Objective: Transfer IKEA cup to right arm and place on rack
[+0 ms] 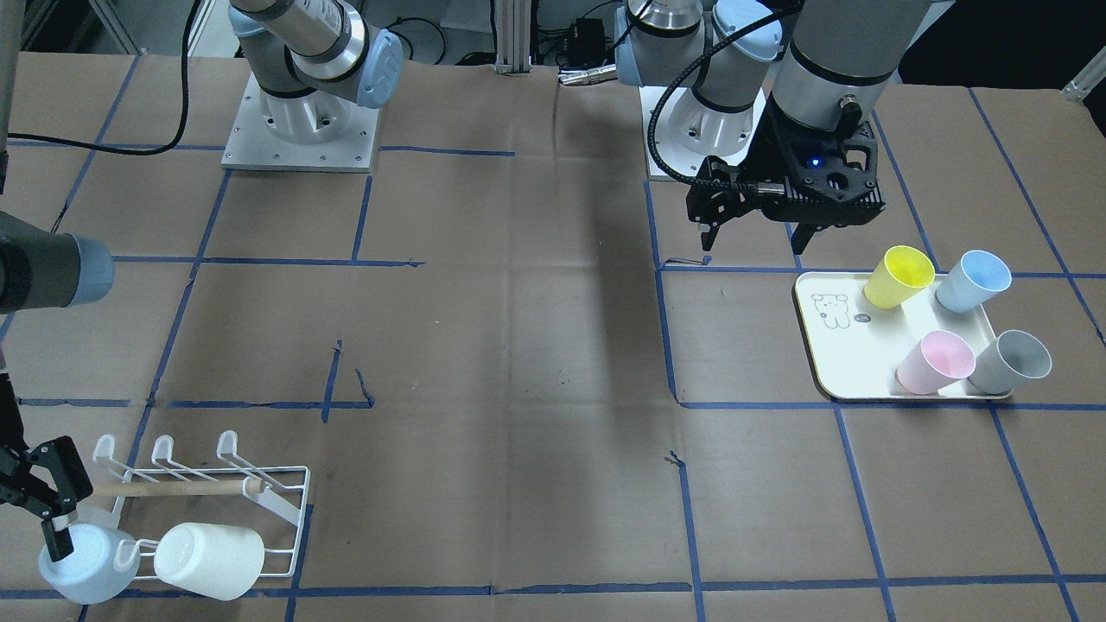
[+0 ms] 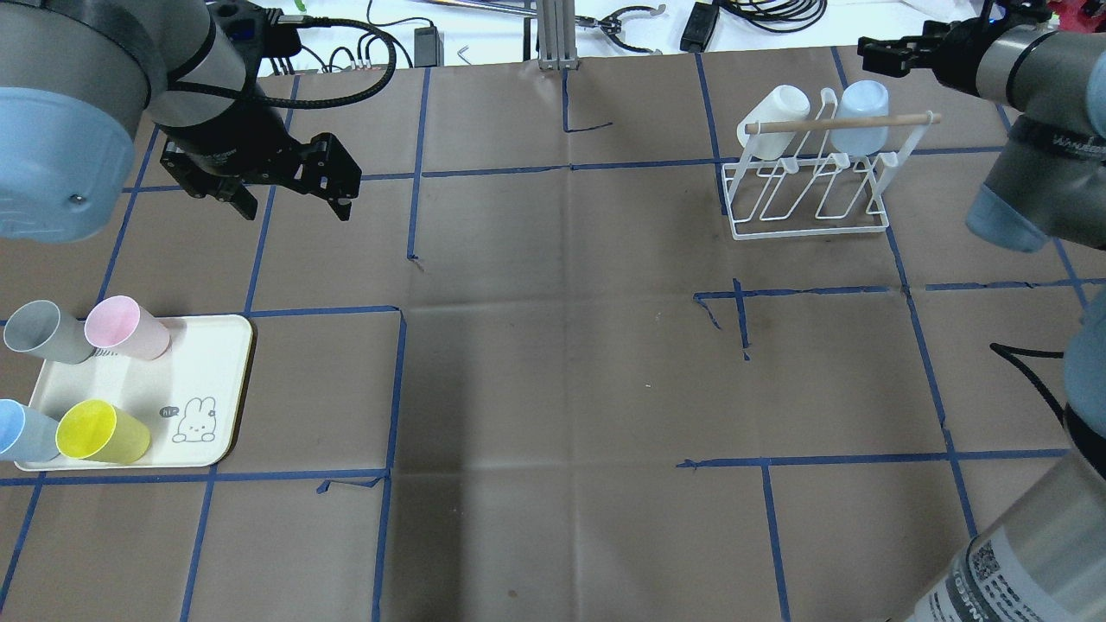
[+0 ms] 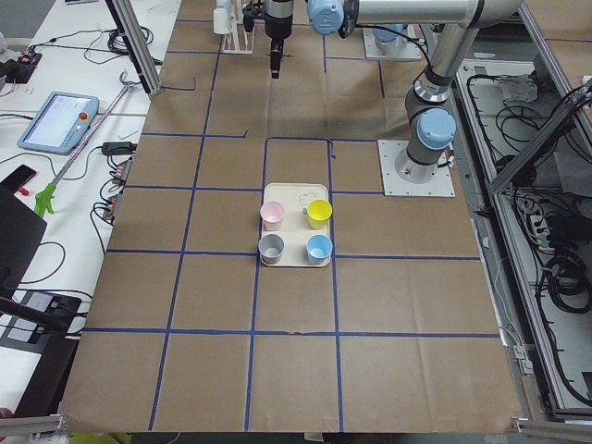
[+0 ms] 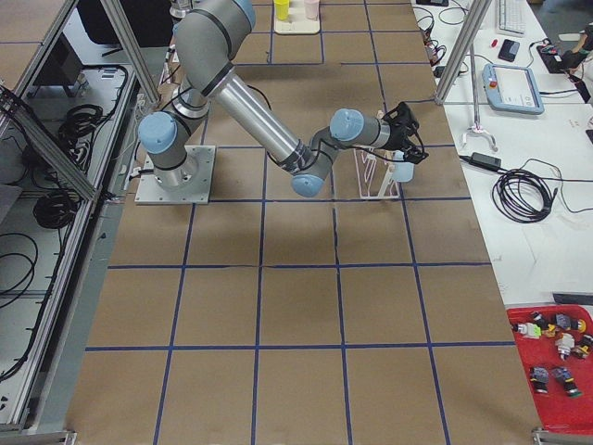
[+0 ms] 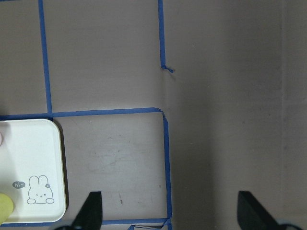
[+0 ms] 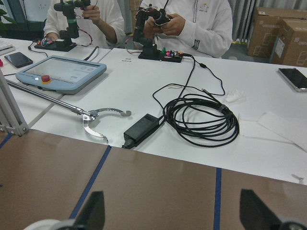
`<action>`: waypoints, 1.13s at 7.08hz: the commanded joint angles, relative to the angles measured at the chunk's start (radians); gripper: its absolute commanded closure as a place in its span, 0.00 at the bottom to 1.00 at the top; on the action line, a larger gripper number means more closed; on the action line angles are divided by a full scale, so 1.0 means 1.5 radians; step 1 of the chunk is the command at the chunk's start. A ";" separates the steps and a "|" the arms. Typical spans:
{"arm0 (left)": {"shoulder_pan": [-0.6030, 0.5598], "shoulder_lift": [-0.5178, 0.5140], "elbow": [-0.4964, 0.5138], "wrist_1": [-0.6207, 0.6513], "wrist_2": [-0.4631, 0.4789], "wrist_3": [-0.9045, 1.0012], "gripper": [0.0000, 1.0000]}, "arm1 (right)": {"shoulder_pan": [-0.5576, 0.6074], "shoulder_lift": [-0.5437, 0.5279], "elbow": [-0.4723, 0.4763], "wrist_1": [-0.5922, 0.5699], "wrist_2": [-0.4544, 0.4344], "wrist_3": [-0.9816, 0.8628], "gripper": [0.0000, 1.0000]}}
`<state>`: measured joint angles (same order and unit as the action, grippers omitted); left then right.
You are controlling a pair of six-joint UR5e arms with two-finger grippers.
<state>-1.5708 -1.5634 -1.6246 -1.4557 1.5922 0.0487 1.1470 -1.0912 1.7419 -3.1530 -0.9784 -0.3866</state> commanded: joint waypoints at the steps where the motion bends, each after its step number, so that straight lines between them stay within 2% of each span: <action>1: 0.000 -0.001 0.000 0.000 0.000 -0.001 0.00 | 0.004 -0.058 -0.034 0.193 -0.023 0.001 0.00; 2: 0.000 0.000 0.000 0.000 0.000 -0.001 0.00 | 0.023 -0.084 -0.052 0.297 -0.052 0.001 0.00; 4: 0.000 -0.001 -0.002 0.002 0.001 -0.005 0.00 | 0.112 -0.123 -0.086 0.456 -0.208 0.009 0.00; 5: 0.000 -0.001 -0.002 0.002 0.002 -0.012 0.00 | 0.149 -0.160 -0.086 0.547 -0.262 0.054 0.00; 7: 0.001 -0.001 -0.004 0.001 0.002 -0.016 0.00 | 0.198 -0.256 -0.089 0.777 -0.280 0.196 0.00; 8: 0.002 0.000 -0.003 0.002 0.002 -0.022 0.00 | 0.213 -0.297 -0.089 0.870 -0.284 0.218 0.00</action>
<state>-1.5690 -1.5637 -1.6294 -1.4537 1.5949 0.0240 1.4313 -1.4540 1.6099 -2.0368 -1.3923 -0.1366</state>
